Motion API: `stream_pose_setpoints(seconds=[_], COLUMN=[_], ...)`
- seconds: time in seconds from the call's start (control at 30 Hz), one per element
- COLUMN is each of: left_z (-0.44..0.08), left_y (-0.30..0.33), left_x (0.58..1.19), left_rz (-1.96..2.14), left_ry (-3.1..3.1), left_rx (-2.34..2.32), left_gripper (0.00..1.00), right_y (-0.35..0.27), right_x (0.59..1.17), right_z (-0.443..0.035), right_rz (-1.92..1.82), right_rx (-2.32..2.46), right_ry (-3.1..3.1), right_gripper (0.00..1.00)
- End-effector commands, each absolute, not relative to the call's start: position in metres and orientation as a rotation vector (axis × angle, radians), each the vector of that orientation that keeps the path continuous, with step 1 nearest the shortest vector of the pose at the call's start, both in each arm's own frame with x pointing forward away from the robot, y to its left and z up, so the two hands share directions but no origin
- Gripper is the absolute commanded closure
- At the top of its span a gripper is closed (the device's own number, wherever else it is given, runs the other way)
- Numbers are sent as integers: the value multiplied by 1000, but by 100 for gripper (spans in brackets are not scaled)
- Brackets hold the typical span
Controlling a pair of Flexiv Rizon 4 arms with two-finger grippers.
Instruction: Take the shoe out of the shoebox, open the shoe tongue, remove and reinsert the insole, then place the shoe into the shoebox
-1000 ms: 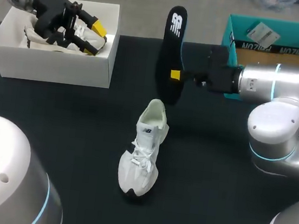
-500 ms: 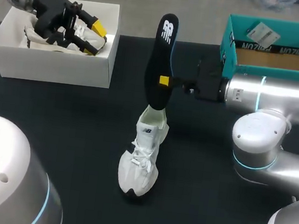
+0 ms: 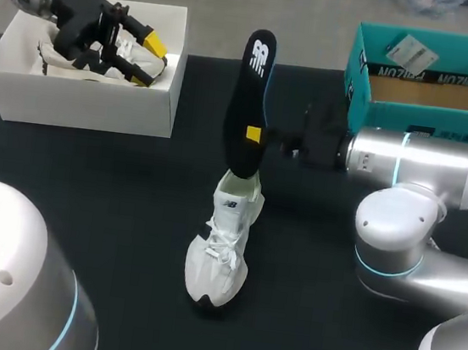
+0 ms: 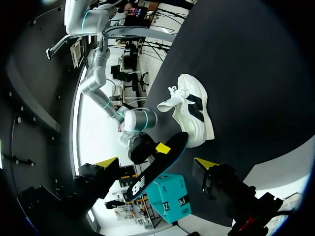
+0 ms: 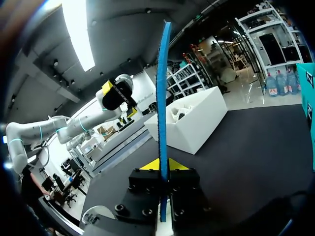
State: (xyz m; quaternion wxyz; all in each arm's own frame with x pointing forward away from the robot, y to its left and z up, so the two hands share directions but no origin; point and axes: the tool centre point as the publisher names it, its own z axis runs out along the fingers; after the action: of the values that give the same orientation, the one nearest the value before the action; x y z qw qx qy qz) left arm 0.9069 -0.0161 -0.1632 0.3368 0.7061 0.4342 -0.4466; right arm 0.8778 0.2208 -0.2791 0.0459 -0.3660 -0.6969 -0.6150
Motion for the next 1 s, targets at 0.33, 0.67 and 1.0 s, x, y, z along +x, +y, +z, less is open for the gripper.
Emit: stream_pose_setpoints(seconds=[0.33,0.67,1.0], left_z=[-163,-163,-163], left_y=[-15,-15,-15], left_x=[907,907,907], left_rz=[-1163,-1163,-1163], left_ry=[1132,1132,1132], left_rx=[1844,1844,1844], left_gripper=[0,0,0], right_y=[241,245,243], right_x=[865,853,875], right_z=[-299,-300,-269], right_rz=[-1887,-1879,-2003], right_rx=[-1128,-1150,-1105], right_ry=[-2000,-1977,-1999], right_gripper=[100,100,100])
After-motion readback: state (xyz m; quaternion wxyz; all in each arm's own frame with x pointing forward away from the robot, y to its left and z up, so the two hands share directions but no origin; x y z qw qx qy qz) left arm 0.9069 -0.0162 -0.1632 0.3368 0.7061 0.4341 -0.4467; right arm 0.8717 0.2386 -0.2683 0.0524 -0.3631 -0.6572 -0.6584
